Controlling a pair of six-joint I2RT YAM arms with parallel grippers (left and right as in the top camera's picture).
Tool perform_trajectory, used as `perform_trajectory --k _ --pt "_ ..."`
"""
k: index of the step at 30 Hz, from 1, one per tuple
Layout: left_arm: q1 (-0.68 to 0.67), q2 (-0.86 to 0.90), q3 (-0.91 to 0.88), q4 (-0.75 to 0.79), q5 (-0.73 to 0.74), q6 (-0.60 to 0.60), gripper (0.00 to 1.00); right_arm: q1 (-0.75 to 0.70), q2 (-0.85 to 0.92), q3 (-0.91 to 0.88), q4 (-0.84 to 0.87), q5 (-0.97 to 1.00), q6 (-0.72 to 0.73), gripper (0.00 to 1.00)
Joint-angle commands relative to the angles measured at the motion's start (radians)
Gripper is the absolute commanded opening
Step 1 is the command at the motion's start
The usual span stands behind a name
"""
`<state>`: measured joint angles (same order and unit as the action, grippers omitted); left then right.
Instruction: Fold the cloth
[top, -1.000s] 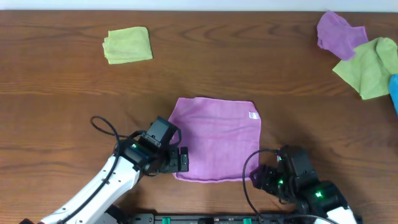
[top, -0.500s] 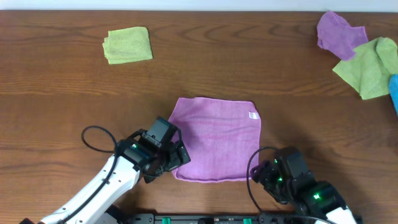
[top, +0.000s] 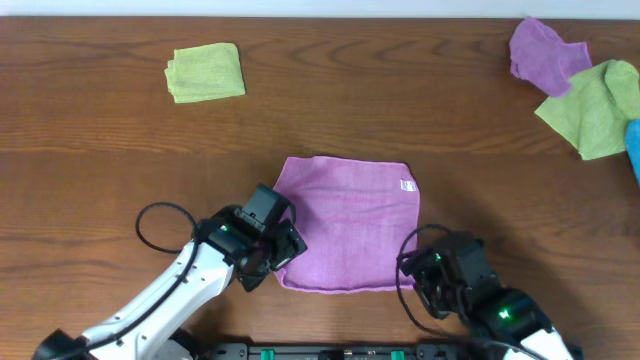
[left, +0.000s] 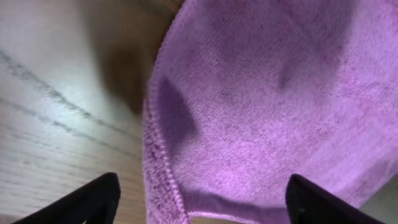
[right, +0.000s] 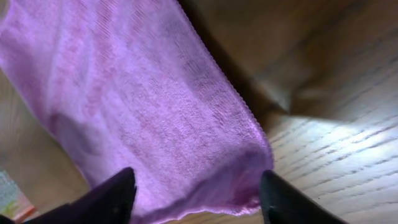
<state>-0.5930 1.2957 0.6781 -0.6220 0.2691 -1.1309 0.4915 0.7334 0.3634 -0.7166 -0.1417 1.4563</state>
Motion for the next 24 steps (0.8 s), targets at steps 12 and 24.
perform_trajectory --k 12,24 --pt "-0.004 0.019 -0.003 0.015 0.02 -0.038 0.82 0.04 0.101 -0.005 -0.029 -0.063 0.047 0.33" --pt "-0.004 0.04 -0.003 -0.007 0.04 -0.037 0.71 0.04 0.18 -0.005 -0.019 -0.016 0.047 0.11"
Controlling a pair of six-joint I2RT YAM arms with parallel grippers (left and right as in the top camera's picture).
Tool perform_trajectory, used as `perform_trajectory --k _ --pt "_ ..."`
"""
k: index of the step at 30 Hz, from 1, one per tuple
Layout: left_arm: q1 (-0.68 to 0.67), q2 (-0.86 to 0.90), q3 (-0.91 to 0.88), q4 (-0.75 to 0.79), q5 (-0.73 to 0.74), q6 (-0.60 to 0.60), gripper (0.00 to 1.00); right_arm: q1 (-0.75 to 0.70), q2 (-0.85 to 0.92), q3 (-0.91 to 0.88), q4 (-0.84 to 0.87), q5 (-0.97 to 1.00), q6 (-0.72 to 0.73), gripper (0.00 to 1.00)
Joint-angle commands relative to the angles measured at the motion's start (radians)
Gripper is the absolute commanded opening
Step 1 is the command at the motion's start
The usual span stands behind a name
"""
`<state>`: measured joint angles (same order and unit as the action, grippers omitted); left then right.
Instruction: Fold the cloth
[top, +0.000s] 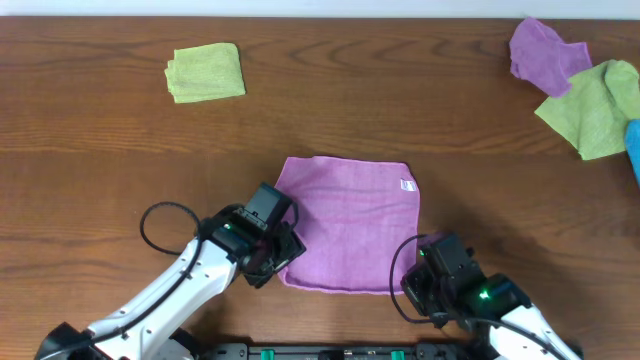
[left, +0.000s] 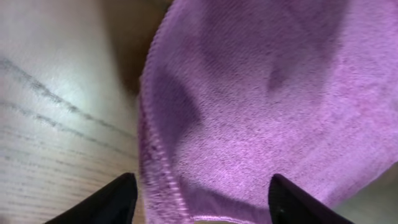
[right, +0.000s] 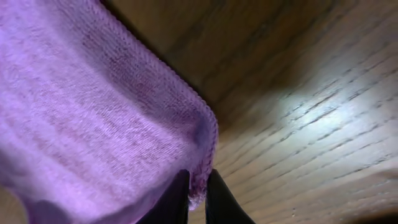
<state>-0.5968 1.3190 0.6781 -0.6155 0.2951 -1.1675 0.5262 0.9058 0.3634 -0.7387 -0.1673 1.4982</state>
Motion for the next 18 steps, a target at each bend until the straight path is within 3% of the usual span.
perform_trajectory --k 1,4,6,8,15,18 --pt "0.0 0.024 -0.003 -0.031 0.021 0.0 0.72 0.005 0.009 -0.005 0.003 0.006 0.005 0.11" --pt "0.0 0.032 -0.003 -0.061 0.04 0.0 0.7 0.005 0.009 -0.005 0.003 0.005 0.003 0.08" --pt "0.0 0.034 -0.003 -0.063 0.039 0.0 0.62 0.005 0.009 -0.005 0.003 0.006 0.003 0.02" --pt "0.0 0.034 -0.003 -0.057 0.037 0.0 0.6 0.006 0.009 -0.005 0.003 0.005 0.003 0.02" --pt "0.0 0.034 -0.003 -0.057 0.012 0.0 0.22 0.005 0.009 -0.005 0.007 0.005 -0.003 0.02" --pt "0.0 0.034 -0.003 -0.056 0.01 0.0 0.2 0.005 0.009 -0.005 0.008 0.005 -0.003 0.03"
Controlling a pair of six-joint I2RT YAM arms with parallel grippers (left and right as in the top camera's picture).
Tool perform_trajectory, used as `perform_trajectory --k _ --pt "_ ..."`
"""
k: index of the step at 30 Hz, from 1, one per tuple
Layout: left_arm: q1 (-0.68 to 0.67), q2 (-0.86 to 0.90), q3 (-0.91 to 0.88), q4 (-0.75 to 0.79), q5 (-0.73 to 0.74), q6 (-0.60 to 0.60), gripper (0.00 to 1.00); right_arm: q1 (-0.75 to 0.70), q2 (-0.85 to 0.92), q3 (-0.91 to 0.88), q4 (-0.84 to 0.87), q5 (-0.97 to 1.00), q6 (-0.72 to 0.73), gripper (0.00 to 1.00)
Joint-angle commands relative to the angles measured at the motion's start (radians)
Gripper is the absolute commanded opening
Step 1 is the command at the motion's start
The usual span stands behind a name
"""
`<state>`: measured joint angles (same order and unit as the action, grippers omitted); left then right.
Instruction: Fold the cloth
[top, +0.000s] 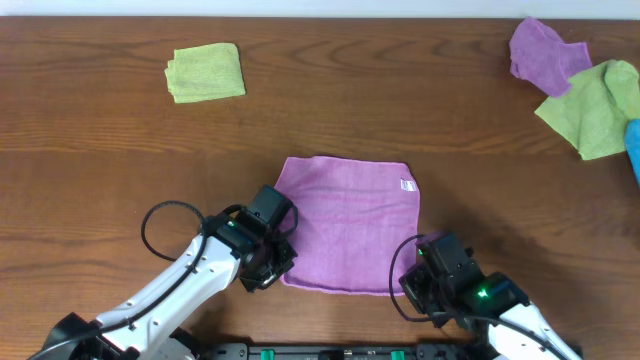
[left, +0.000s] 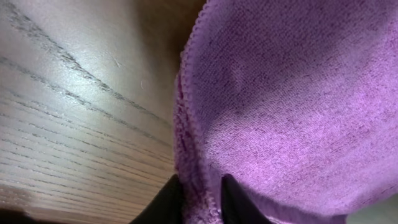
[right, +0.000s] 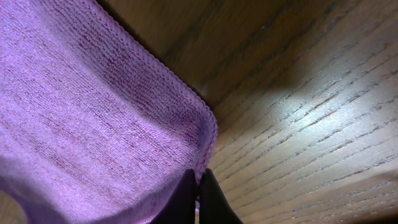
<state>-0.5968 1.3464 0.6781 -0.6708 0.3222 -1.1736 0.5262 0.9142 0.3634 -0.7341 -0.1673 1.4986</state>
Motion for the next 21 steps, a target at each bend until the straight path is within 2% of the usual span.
perform_trajectory --k 1,7,14,18,21 --pt "0.0 0.006 -0.003 -0.001 -0.017 0.006 0.19 0.005 0.001 -0.005 0.005 0.005 -0.004 0.03" --pt "0.0 0.006 -0.003 -0.002 -0.018 0.006 0.06 0.005 0.001 -0.005 0.01 0.005 -0.004 0.02" --pt "0.0 0.006 -0.003 0.007 -0.017 0.006 0.06 0.005 0.001 -0.005 0.019 0.006 -0.021 0.01" --pt "0.0 0.006 -0.003 0.08 0.011 0.045 0.06 0.005 0.0 -0.004 0.149 0.004 -0.215 0.01" --pt "0.0 0.006 -0.002 0.108 0.016 0.051 0.06 0.005 0.001 -0.002 0.197 -0.009 -0.271 0.02"
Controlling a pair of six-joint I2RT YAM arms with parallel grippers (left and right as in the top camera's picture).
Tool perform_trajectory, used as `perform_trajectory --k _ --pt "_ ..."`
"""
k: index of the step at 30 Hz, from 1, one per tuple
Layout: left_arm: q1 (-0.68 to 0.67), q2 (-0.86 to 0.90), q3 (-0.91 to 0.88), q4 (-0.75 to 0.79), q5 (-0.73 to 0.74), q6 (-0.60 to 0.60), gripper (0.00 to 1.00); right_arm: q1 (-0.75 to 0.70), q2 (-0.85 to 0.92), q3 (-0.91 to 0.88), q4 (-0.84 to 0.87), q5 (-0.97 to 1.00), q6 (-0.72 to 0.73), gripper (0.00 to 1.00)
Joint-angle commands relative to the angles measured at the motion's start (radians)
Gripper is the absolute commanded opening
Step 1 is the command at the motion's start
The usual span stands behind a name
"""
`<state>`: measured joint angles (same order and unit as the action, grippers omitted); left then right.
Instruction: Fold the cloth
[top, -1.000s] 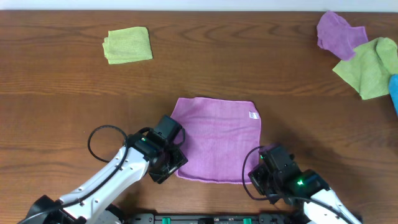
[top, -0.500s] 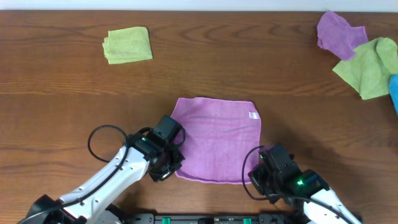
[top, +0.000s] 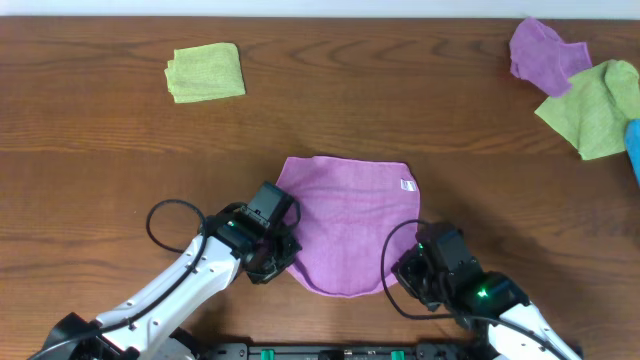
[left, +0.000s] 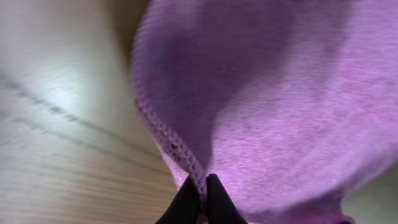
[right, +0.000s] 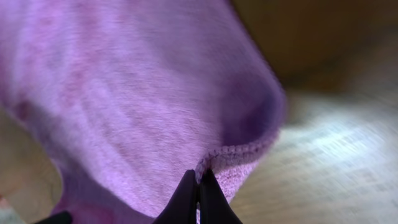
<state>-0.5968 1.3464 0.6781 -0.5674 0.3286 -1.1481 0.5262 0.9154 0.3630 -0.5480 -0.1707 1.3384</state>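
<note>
The purple cloth (top: 350, 215) lies spread on the wooden table (top: 100, 150), a small white tag near its far right corner. Its two near corners are raised off the wood and drawn inward, so the near edge sags in a curve. My left gripper (top: 283, 252) is shut on the near left corner, and the stitched hem (left: 180, 152) runs down into the closed fingertips (left: 189, 199). On the other side my right gripper (top: 400, 268) is shut on the near right corner; its hem (right: 239, 150) is pinched between the dark fingertips (right: 186, 193).
A folded green cloth (top: 206, 71) lies at the far left. At the far right edge a crumpled purple cloth (top: 542, 48) and a green cloth (top: 596, 105) form a pile, with something blue (top: 633, 145) beside them.
Both grippers, shut on the near corners, have lifted them off the table and moved them slightly inward. The cloth's near edge, straight before, now bows down between them.
Both grippers stood open over the near corners of the flat cloth. Then the right gripper had nearly shut on its corner while the left was still open. Later both were shut on the corners at table level, and now the corners hang raised.
</note>
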Motion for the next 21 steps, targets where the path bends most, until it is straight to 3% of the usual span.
perform_trajectory --k 1,6,15,21 --pt "0.0 0.006 -0.002 0.004 0.008 0.026 0.06 0.004 0.0 -0.002 0.015 -0.002 -0.133 0.01" --pt "0.003 0.006 0.005 0.024 -0.047 0.053 0.06 0.003 -0.001 -0.001 0.066 0.04 -0.248 0.02" --pt "0.101 0.006 0.106 -0.012 -0.116 0.166 0.06 -0.023 -0.001 0.022 0.085 0.115 -0.32 0.01" --pt "0.148 0.006 0.112 0.013 -0.132 0.179 0.06 -0.08 0.0 0.071 0.09 0.149 -0.36 0.02"
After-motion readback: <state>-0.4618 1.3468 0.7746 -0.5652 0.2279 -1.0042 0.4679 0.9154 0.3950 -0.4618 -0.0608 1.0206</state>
